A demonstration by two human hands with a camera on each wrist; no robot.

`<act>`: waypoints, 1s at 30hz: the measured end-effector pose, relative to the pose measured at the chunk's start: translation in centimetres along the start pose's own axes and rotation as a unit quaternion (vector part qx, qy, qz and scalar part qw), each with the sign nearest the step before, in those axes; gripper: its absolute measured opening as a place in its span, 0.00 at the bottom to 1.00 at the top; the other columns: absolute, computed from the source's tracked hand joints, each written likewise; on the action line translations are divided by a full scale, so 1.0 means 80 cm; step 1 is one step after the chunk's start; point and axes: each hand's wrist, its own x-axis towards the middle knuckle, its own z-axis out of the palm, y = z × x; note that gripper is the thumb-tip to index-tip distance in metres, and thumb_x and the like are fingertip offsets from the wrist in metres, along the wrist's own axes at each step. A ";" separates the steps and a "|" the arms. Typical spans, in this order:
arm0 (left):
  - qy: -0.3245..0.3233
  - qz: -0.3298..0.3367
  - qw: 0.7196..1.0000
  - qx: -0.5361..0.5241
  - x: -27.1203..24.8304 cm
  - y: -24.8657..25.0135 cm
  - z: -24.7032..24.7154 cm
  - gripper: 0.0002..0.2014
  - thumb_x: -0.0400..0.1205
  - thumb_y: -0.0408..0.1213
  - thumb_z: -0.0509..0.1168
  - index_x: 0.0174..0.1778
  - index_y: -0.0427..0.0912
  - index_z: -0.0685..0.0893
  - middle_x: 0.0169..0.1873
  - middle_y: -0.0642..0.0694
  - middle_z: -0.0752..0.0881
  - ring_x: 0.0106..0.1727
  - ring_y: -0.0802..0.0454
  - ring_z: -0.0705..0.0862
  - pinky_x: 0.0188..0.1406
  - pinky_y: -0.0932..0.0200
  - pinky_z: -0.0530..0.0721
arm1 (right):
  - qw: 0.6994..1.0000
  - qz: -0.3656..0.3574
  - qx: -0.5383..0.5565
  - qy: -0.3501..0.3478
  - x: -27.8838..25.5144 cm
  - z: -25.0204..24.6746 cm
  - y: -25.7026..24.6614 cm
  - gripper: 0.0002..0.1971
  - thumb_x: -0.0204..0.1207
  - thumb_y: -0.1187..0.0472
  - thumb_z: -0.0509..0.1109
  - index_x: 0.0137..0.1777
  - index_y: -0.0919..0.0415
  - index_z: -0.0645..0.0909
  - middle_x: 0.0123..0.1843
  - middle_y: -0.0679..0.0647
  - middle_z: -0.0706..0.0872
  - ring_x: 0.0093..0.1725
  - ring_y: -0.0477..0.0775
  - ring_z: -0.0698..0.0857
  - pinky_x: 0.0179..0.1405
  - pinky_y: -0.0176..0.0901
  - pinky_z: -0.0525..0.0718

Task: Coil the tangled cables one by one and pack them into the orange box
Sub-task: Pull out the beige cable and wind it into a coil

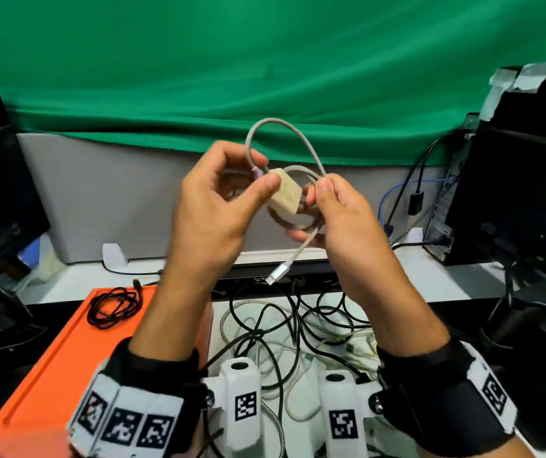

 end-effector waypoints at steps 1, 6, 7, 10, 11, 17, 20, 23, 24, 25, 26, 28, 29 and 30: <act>0.007 0.024 0.999 0.030 -0.003 -0.001 0.006 0.10 0.80 0.33 0.76 0.49 0.49 0.82 0.45 0.52 0.87 0.49 0.54 0.89 0.55 0.53 0.88 | 0.999 0.011 0.030 -0.012 0.002 -0.001 0.000 0.19 0.93 0.54 0.53 0.39 0.53 0.75 0.56 0.56 0.84 0.50 0.50 0.89 0.55 0.54 0.92; -0.011 0.042 0.998 0.048 -0.010 -0.007 0.021 0.11 0.81 0.36 0.75 0.54 0.50 0.80 0.62 0.48 0.80 0.64 0.51 0.84 0.62 0.51 0.86 | 0.984 0.042 0.159 -0.072 0.004 -0.010 -0.001 0.18 0.92 0.55 0.55 0.39 0.52 0.77 0.45 0.52 0.82 0.53 0.58 0.78 0.68 0.64 0.80; -0.034 0.019 0.999 0.026 -0.011 -0.007 0.021 0.13 0.82 0.36 0.74 0.56 0.52 0.78 0.63 0.48 0.82 0.62 0.52 0.86 0.61 0.49 0.87 | 0.984 0.034 0.158 -0.072 0.003 -0.011 -0.003 0.17 0.92 0.55 0.55 0.40 0.53 0.76 0.44 0.52 0.83 0.51 0.57 0.79 0.66 0.60 0.79; -0.058 -0.017 0.997 0.043 -0.013 -0.007 0.019 0.22 0.82 0.38 0.74 0.66 0.55 0.72 0.59 0.53 0.87 0.56 0.54 0.89 0.58 0.45 0.89 | 0.995 -0.010 0.086 -0.052 0.003 -0.012 -0.006 0.17 0.91 0.52 0.56 0.41 0.52 0.78 0.52 0.60 0.85 0.56 0.63 0.86 0.68 0.54 0.79; -0.052 -0.021 0.997 0.058 -0.013 -0.008 0.019 0.24 0.82 0.38 0.74 0.69 0.54 0.71 0.57 0.55 0.88 0.54 0.56 0.89 0.57 0.50 0.89 | 0.998 -0.023 0.046 -0.043 0.002 -0.012 -0.007 0.17 0.90 0.50 0.56 0.40 0.49 0.79 0.58 0.62 0.83 0.60 0.62 0.85 0.70 0.52 0.78; -0.024 -0.016 0.965 0.259 -0.012 -0.019 0.019 0.03 0.79 0.42 0.72 0.44 0.50 0.84 0.39 0.54 0.85 0.40 0.60 0.82 0.39 0.67 0.78 | 0.994 -0.061 -0.082 -0.047 -0.007 -0.016 -0.017 0.18 0.92 0.51 0.54 0.41 0.49 0.77 0.52 0.42 0.77 0.51 0.41 0.76 0.55 0.33 0.73; -0.051 -0.030 0.978 0.201 -0.010 -0.019 0.013 0.03 0.76 0.38 0.65 0.41 0.49 0.83 0.47 0.54 0.87 0.48 0.58 0.85 0.45 0.66 0.81 | 0.995 -0.054 -0.033 -0.077 -0.002 -0.020 -0.012 0.17 0.91 0.50 0.55 0.40 0.49 0.78 0.46 0.49 0.80 0.52 0.51 0.77 0.59 0.47 0.73; -0.091 -0.032 0.994 0.044 -0.011 -0.019 0.011 0.11 0.80 0.27 0.62 0.45 0.48 0.83 0.46 0.48 0.90 0.43 0.53 0.89 0.44 0.56 0.87 | 0.992 -0.045 0.030 -0.115 -0.001 -0.017 -0.008 0.18 0.91 0.54 0.54 0.40 0.52 0.78 0.40 0.47 0.82 0.48 0.52 0.80 0.59 0.48 0.76; -0.098 -0.023 0.994 0.044 -0.012 -0.017 0.010 0.10 0.82 0.28 0.63 0.46 0.49 0.84 0.44 0.47 0.89 0.40 0.53 0.87 0.41 0.56 0.86 | 0.992 -0.045 0.038 -0.116 -0.001 -0.018 -0.008 0.18 0.91 0.54 0.54 0.39 0.51 0.78 0.40 0.47 0.82 0.47 0.52 0.80 0.58 0.48 0.77; -0.102 -0.013 0.993 0.063 -0.012 -0.017 0.008 0.07 0.84 0.33 0.65 0.46 0.49 0.84 0.41 0.47 0.88 0.38 0.52 0.85 0.39 0.57 0.85 | 0.992 -0.045 0.043 -0.110 0.001 -0.021 -0.009 0.18 0.90 0.54 0.55 0.39 0.51 0.78 0.40 0.47 0.81 0.46 0.52 0.80 0.57 0.48 0.76; -0.105 -0.007 0.991 0.080 -0.011 -0.018 0.005 0.03 0.85 0.39 0.67 0.47 0.48 0.85 0.36 0.48 0.86 0.36 0.52 0.84 0.38 0.58 0.84 | 0.993 -0.044 0.051 -0.098 0.003 -0.027 -0.009 0.18 0.91 0.55 0.55 0.39 0.52 0.78 0.41 0.47 0.81 0.45 0.51 0.79 0.55 0.48 0.75; -0.100 -0.010 0.989 0.106 -0.009 -0.021 -0.007 0.11 0.83 0.51 0.68 0.44 0.48 0.87 0.27 0.54 0.81 0.31 0.55 0.78 0.33 0.58 0.78 | 0.995 -0.034 0.065 -0.070 0.007 -0.039 -0.012 0.18 0.91 0.59 0.55 0.39 0.54 0.77 0.40 0.48 0.80 0.41 0.49 0.78 0.48 0.44 0.76; -0.089 -0.022 0.991 0.102 -0.007 -0.023 -0.013 0.15 0.82 0.56 0.67 0.42 0.48 0.87 0.25 0.56 0.77 0.29 0.56 0.74 0.31 0.57 0.73 | 0.996 -0.029 0.064 -0.062 0.008 -0.043 -0.012 0.17 0.91 0.59 0.55 0.39 0.54 0.76 0.40 0.49 0.80 0.40 0.49 0.76 0.45 0.42 0.76; -0.082 -0.033 0.991 0.101 -0.005 -0.025 -0.018 0.18 0.81 0.60 0.65 0.40 0.50 0.88 0.23 0.57 0.75 0.28 0.56 0.71 0.30 0.56 0.70 | 0.996 -0.026 0.064 -0.059 0.010 -0.044 -0.012 0.17 0.91 0.59 0.55 0.39 0.54 0.76 0.40 0.49 0.80 0.39 0.49 0.75 0.42 0.41 0.76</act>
